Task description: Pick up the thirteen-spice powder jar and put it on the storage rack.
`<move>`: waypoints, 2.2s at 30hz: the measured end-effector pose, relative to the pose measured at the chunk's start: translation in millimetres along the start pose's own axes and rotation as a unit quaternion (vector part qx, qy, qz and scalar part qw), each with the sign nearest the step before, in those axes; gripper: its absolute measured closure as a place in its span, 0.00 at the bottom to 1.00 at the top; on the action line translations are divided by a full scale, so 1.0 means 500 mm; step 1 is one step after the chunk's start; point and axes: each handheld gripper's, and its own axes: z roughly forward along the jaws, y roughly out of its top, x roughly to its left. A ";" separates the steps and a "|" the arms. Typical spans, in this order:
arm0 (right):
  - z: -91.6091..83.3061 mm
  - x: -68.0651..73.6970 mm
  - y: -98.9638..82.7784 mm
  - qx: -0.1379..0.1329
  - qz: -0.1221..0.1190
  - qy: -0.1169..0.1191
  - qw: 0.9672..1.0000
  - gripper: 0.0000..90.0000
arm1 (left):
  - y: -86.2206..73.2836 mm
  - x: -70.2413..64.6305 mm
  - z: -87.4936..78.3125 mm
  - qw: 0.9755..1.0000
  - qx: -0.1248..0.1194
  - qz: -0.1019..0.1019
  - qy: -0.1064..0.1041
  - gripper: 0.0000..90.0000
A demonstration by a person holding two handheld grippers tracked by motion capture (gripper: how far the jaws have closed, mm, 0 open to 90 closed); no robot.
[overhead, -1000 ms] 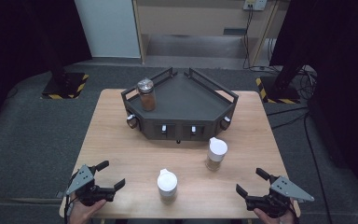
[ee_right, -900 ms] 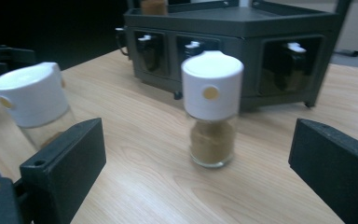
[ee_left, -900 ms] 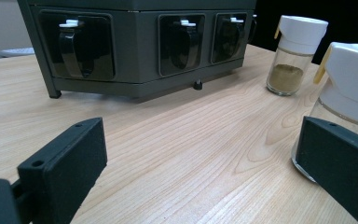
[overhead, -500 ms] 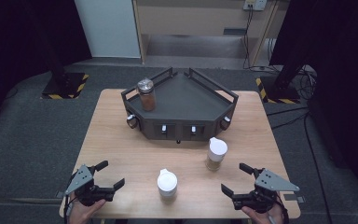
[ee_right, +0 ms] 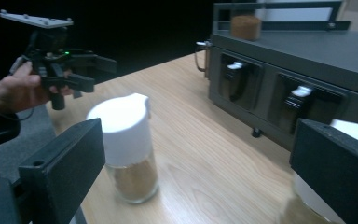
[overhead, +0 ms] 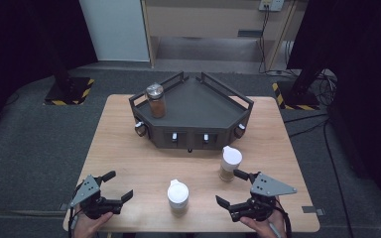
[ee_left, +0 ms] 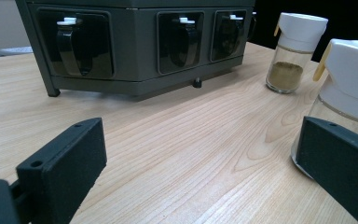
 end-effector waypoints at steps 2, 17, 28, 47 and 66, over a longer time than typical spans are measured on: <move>0.009 0.002 0.005 0.001 -0.002 0.008 1.000 0.04 | 0.000 0.000 0.000 1.000 0.000 -0.001 0.000 0.00; 0.095 0.017 0.020 0.013 -0.006 0.060 0.998 0.04 | 0.000 0.000 0.002 1.000 0.002 0.000 -0.003 0.00; 0.158 0.040 0.026 0.028 -0.009 0.071 0.997 0.04 | 0.001 0.000 0.001 1.000 0.002 0.001 -0.004 0.00; 0.232 0.069 -0.008 0.053 0.000 0.057 0.997 0.14 | 0.002 0.000 0.002 1.000 0.005 0.002 -0.004 0.00; 0.250 0.098 -0.030 0.066 -0.026 0.039 0.997 0.33 | 0.003 -0.002 0.003 1.000 0.007 0.004 -0.004 0.01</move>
